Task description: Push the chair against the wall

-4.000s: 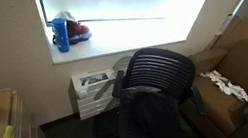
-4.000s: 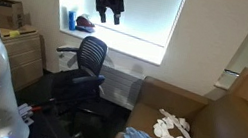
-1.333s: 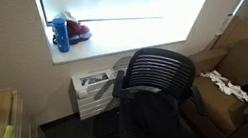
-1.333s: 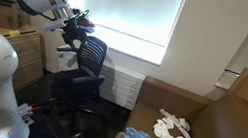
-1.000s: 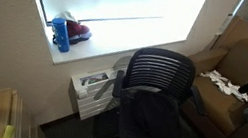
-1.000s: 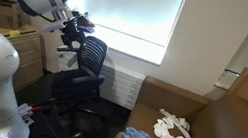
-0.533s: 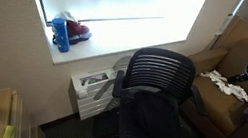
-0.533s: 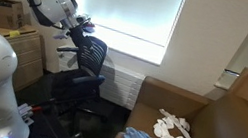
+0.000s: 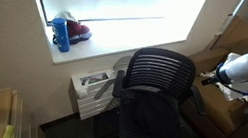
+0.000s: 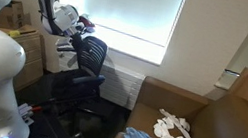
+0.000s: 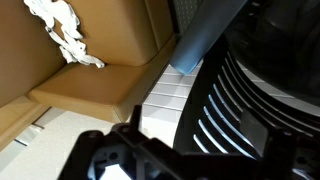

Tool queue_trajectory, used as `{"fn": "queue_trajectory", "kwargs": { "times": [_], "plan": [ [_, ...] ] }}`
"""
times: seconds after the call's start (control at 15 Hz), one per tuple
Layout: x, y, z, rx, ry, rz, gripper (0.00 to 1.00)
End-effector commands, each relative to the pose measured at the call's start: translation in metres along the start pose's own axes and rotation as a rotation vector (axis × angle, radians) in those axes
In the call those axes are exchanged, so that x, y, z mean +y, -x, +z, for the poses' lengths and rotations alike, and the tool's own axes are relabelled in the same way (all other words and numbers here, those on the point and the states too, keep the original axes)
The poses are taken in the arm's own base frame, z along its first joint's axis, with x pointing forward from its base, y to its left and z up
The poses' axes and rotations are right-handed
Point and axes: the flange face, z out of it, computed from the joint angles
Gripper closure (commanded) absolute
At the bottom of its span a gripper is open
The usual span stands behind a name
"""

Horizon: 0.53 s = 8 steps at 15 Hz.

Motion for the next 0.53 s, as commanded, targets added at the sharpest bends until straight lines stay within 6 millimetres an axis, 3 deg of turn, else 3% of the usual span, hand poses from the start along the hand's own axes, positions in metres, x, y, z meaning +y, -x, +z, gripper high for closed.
{"fn": "queue_trajectory", "kwargs": {
  "times": [0.0, 0.13, 0.33, 0.47],
  "plan": [
    [-0.015, -0.039, 0.018, 0.033, 0.055, 0.013, 0.0],
    [-0.012, -0.031, 0.011, 0.015, 0.025, 0.021, 0.0],
    [-0.013, -0.034, 0.012, 0.016, 0.023, 0.024, 0.0],
    [-0.013, -0.027, 0.022, -0.044, 0.038, 0.004, 0.0]
  ]
}}
